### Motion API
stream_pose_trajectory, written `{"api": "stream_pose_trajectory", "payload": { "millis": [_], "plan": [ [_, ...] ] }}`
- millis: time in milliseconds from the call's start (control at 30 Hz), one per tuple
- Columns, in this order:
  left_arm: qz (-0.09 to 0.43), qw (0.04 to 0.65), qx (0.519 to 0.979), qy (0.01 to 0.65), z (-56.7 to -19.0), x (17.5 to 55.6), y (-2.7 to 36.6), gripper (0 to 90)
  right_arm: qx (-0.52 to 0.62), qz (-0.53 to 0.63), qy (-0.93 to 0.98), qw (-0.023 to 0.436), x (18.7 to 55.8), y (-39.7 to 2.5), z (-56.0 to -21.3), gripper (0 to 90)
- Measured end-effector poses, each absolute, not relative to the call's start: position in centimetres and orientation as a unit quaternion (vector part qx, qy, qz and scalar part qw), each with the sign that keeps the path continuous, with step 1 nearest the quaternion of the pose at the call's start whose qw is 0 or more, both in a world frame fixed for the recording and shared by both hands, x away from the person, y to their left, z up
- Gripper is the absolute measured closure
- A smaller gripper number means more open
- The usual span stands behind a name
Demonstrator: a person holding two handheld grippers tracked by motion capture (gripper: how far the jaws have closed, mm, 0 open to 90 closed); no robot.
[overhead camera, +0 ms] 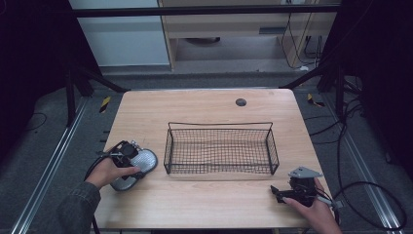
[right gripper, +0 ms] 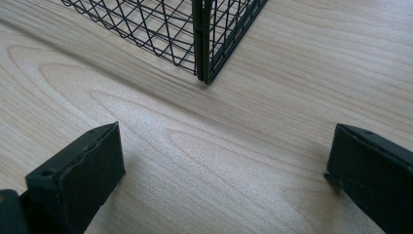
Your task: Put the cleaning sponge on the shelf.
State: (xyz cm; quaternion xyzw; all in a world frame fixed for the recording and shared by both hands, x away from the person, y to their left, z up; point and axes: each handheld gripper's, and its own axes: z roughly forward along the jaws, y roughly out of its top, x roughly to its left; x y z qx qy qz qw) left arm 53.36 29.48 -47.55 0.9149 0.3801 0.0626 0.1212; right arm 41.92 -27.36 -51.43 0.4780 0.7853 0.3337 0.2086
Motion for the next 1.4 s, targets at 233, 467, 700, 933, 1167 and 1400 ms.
{"api": "stream_pose_trajectory", "payload": {
  "millis": [233, 467, 700, 933, 1167, 1400],
  "plan": [
    [0.054, 0.121, 0.913, 0.387, -47.8, 53.6, 29.6, 0.4, 0.478, 0.334, 0.786, 0.208, 41.9, -27.4, -51.4, 0.4],
    [0.061, 0.123, 0.912, 0.387, -47.8, 53.7, 29.7, 2.9, 0.478, 0.334, 0.786, 0.208, 41.9, -27.4, -51.4, 0.4],
    [0.082, 0.125, 0.917, 0.369, -47.1, 53.3, 29.5, 9.8, 0.477, 0.334, 0.786, 0.208, 41.9, -27.4, -51.4, 0.4],
    [0.093, 0.134, 0.921, 0.353, -46.0, 52.7, 29.1, 12.8, 0.477, 0.334, 0.786, 0.208, 41.9, -27.4, -51.4, 0.4],
    [0.105, 0.144, 0.923, 0.342, -44.5, 52.5, 28.7, 14.1, 0.478, 0.334, 0.786, 0.208, 41.9, -27.4, -51.4, 0.4],
    [0.127, 0.163, 0.921, 0.330, -42.0, 52.7, 28.3, 15.1, 0.477, 0.334, 0.786, 0.208, 41.9, -27.4, -51.4, 0.4]
  ]
}}
